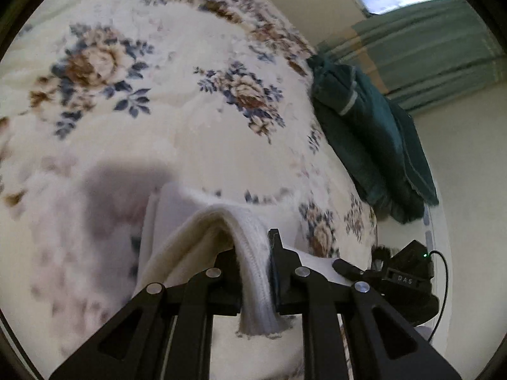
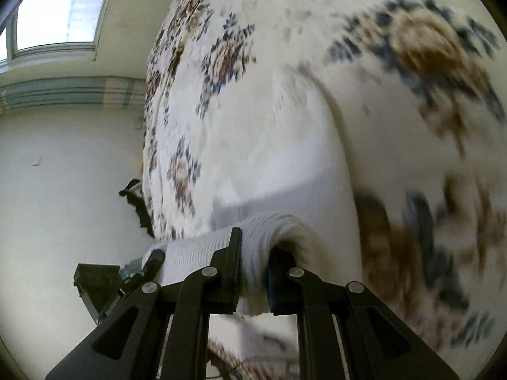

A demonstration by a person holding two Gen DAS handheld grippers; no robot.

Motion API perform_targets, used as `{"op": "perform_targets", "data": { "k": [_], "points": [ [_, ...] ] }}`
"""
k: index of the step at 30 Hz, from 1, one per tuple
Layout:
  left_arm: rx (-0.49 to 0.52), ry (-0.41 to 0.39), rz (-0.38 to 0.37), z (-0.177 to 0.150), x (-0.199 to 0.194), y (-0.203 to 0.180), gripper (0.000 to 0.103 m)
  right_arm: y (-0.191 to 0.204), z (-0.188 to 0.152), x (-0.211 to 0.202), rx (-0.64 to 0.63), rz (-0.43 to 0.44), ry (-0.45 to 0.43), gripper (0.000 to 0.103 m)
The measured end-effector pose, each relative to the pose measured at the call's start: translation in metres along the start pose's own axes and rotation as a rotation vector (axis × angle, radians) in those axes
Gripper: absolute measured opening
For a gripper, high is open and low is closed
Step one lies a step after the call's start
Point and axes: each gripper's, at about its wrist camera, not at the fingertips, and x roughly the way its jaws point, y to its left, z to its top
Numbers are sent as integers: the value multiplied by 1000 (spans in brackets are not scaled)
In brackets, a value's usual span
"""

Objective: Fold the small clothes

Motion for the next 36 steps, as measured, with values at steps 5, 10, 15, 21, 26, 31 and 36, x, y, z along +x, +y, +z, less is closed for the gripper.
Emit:
{"op": "perform_targets", "data": {
  "k": [5, 10, 15, 21, 26, 31, 36],
  "points": [
    [-157, -21, -81, 31, 11, 27, 70, 1, 56, 40, 53, 0, 45, 22],
    [-17, -3, 80, 34, 9, 28, 70, 2, 58, 23, 11, -30, -22, 60],
    [203, 176, 261, 25, 62, 21, 70, -11, 43, 27, -79, -238, 1, 60],
    [332, 156, 273, 12, 70, 3, 16, -18, 32, 57, -138, -294, 46, 8],
    [232, 46, 198, 25, 32, 7, 16, 13, 37, 27, -193, -290, -110, 6],
    [156, 94, 224, 47, 61, 31, 16, 32, 64, 44, -248, -360, -131, 5],
    [54, 165, 174, 42, 60, 50, 43, 11, 79, 68, -166, -357, 40, 7]
  ]
}}
